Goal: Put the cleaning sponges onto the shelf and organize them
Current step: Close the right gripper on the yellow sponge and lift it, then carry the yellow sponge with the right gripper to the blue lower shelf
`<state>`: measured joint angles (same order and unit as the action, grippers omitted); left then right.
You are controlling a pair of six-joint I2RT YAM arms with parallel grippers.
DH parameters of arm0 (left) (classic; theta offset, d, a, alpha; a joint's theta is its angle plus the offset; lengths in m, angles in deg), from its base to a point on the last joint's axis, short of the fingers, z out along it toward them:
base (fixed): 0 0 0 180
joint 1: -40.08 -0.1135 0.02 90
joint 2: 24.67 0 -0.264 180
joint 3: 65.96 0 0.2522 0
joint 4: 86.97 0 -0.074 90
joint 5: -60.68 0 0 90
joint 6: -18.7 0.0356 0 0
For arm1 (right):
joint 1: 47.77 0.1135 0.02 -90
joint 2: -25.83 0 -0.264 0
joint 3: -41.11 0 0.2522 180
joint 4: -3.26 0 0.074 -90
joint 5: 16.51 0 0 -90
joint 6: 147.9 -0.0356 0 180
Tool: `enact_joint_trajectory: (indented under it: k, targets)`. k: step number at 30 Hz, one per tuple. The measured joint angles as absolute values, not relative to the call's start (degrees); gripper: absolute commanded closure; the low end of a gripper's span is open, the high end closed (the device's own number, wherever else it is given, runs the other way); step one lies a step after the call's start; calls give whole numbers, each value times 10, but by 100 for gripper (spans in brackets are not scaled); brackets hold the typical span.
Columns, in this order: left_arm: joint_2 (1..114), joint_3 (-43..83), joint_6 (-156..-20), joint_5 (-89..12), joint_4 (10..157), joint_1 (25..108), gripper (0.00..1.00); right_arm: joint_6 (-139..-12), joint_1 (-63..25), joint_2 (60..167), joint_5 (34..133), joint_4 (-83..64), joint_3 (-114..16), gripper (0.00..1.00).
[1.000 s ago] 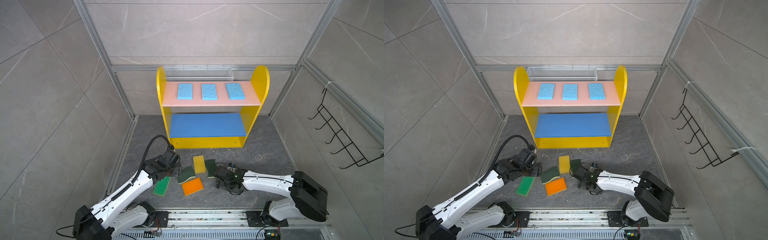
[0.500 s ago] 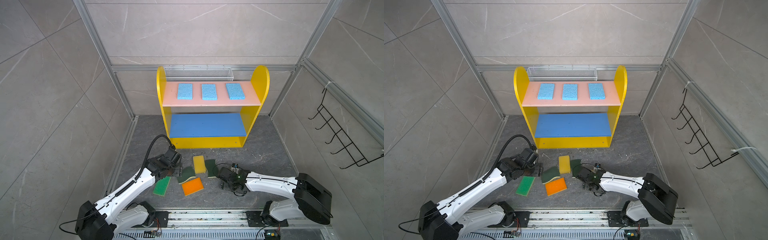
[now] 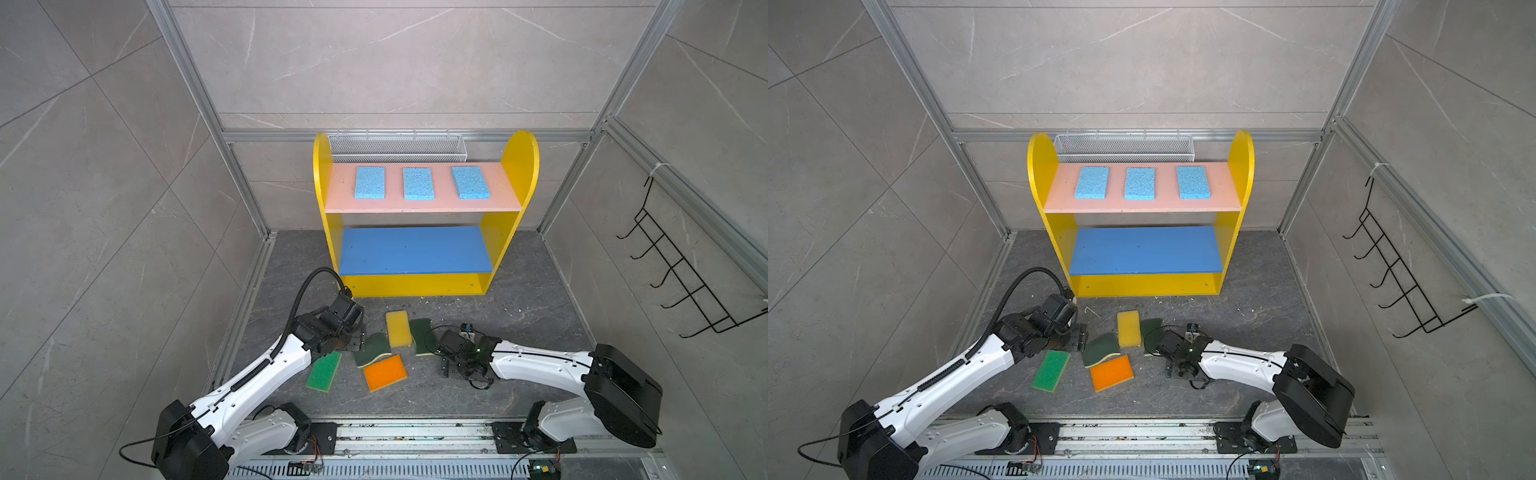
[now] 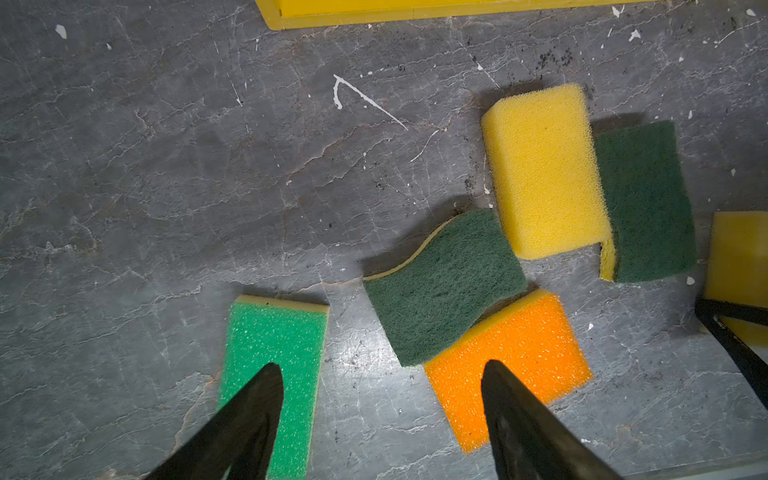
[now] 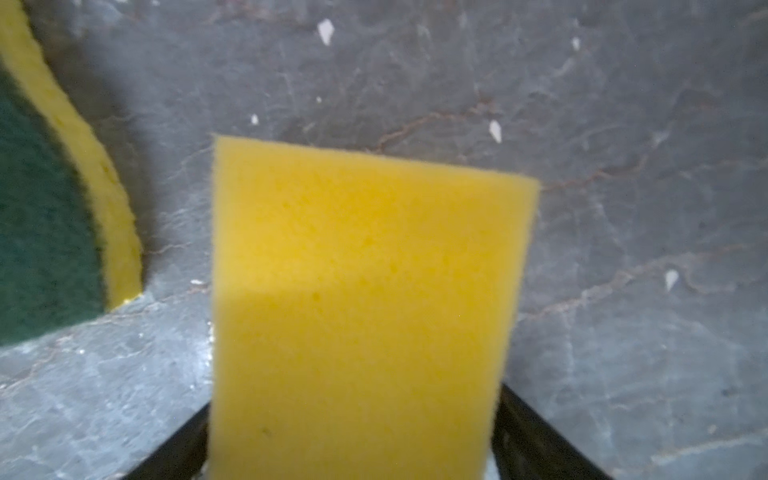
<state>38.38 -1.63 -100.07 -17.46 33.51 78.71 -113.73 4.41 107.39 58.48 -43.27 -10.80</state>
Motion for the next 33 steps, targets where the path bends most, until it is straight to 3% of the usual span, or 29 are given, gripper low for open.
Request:
enact_joint_trajectory:
  k: [5,24,33]
  targets:
    - [381,-16,-1001,-175,335,787,22,-1132,43,1074,580,-427,-108,28]
    - [316,-17,-1001,-160,362,787,22,-1003,39,955,482,-495,-209,30]
    - [292,-26,-990,-169,441,787,22,-864,-76,988,483,-417,-282,33]
